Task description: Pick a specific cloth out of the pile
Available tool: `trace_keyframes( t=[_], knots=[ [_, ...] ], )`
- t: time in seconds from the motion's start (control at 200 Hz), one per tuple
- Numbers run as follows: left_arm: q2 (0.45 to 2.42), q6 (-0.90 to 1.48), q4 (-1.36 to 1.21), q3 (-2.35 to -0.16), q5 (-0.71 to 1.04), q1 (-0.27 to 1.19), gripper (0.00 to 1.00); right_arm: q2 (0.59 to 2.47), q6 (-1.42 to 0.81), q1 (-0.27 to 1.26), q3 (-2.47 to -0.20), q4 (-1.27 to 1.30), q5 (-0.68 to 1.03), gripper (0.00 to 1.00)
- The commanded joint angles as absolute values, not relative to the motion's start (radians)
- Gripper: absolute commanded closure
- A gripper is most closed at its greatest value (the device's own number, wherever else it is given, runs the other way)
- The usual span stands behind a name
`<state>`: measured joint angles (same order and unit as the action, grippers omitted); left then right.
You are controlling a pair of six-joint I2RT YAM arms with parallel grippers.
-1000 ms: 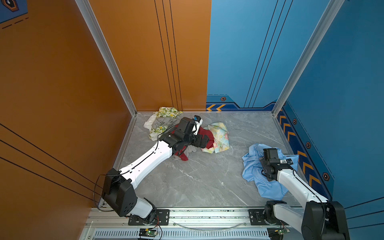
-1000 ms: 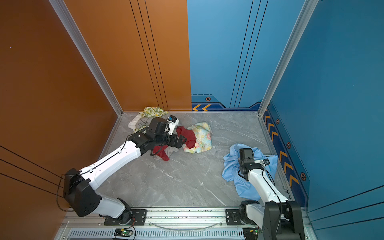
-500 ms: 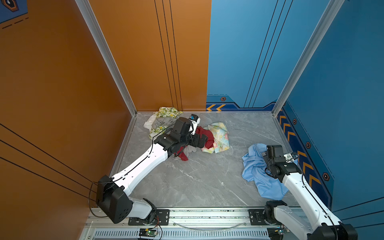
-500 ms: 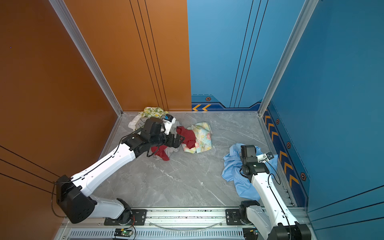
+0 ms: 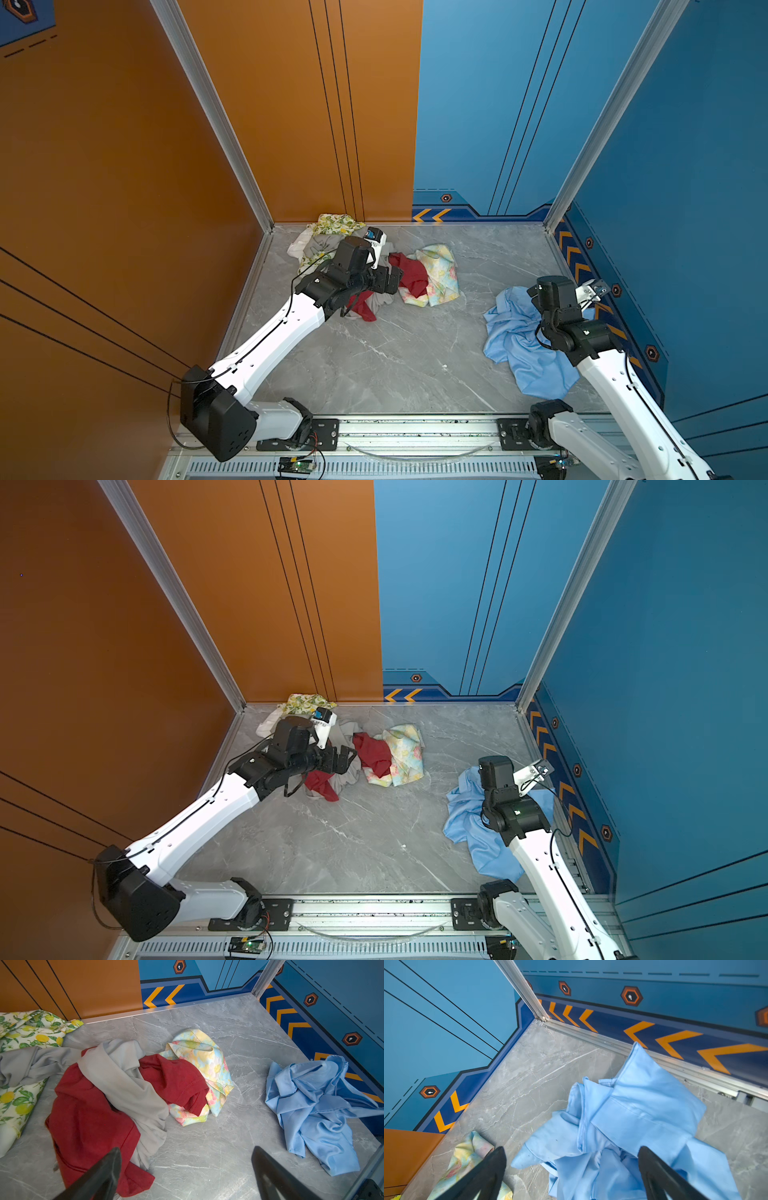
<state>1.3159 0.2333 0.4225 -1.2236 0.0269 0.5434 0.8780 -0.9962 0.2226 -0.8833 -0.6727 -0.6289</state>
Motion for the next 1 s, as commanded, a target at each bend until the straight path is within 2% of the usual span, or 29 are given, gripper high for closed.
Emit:
trace_keyframes(
  t=[0.0, 0.21, 0.486, 0.601, 0.851, 0.996],
  knots=[
    [1.285, 0.235, 0.449, -1.212, -0.008, 0.521, 0.02, 0.894, -0.841, 0.260, -0.945, -0.680, -0.717, 0.00],
    [1.259, 0.226, 0.454, -1.208, -0.037, 0.475, 0.02, 0.894, -0.547, 0.309, -0.971, -0.530, -0.675, 0.00],
    [1.183, 0.196, 0.453, -1.156, -0.113, 0.379, 0.02, 0.867, -0.172, 0.312, -0.904, -0.263, -0.439, 0.00],
    [1.138, 0.190, 0.436, -1.116, -0.122, 0.321, 0.02, 0.857, -0.112, 0.298, -0.858, -0.175, -0.338, 0.00],
    [1.040, 0.155, 0.342, -0.962, -0.078, 0.182, 0.02, 0.864, -0.056, 0.243, -0.786, -0.083, -0.272, 0.00],
    [0.986, 0.154, 0.137, -0.787, -0.106, 0.108, 0.02, 0.858, -0.088, 0.199, -0.718, -0.020, -0.224, 0.00]
  ],
)
